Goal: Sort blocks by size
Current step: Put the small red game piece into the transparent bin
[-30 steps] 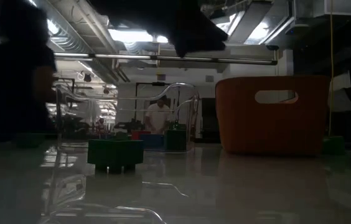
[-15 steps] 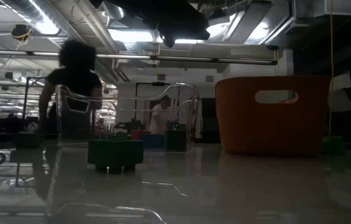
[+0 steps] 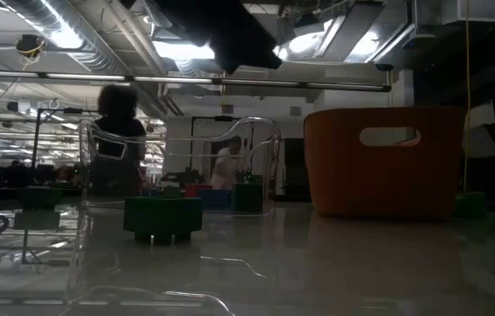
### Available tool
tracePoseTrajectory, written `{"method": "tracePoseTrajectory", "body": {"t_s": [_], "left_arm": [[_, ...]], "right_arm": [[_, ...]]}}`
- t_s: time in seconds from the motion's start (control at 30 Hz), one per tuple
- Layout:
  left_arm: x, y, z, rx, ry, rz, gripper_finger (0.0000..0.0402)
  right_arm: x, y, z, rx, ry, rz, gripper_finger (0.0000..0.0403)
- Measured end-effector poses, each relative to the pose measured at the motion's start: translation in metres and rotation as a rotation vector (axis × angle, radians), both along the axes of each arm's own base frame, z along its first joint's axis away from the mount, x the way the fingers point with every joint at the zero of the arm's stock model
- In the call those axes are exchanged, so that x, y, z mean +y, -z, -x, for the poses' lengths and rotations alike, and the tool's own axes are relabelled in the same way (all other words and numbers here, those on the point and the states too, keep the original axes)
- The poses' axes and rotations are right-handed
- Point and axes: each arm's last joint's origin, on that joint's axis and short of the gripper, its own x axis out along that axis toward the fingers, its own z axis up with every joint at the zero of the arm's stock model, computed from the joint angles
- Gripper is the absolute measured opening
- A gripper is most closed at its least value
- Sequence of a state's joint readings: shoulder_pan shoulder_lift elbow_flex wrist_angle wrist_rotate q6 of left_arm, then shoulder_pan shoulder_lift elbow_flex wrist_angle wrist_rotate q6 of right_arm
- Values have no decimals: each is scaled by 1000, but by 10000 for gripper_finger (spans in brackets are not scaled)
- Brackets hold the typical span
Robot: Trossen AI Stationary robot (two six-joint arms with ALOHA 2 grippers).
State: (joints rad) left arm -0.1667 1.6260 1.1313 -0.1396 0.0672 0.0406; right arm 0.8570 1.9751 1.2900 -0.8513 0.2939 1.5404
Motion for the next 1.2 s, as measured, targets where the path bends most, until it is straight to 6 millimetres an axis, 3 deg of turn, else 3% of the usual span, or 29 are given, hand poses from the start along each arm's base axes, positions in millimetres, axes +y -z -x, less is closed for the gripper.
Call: {"method": "tracePoseTrajectory", "body": {"t_s": [0.23,0.5,0.63,0.83,1.0,1.2], "left_arm": [[-35,12,19,181,182,35,141],[-79,20,43,290,309,-3,141],[-91,21,51,325,310,17,141],[-98,25,61,423,259,52,141],[-103,27,68,490,222,73,141],[-113,28,76,521,225,69,141]], "right_arm": [[1,1,-3,-65,3,17,82],[-2,0,-20,-264,-15,111,88],[-12,-9,-45,-344,-91,191,95],[-39,-34,-98,-410,-300,320,89],[-71,-65,-140,-426,-478,466,92],[-123,-93,-174,-378,-585,594,99]]}}
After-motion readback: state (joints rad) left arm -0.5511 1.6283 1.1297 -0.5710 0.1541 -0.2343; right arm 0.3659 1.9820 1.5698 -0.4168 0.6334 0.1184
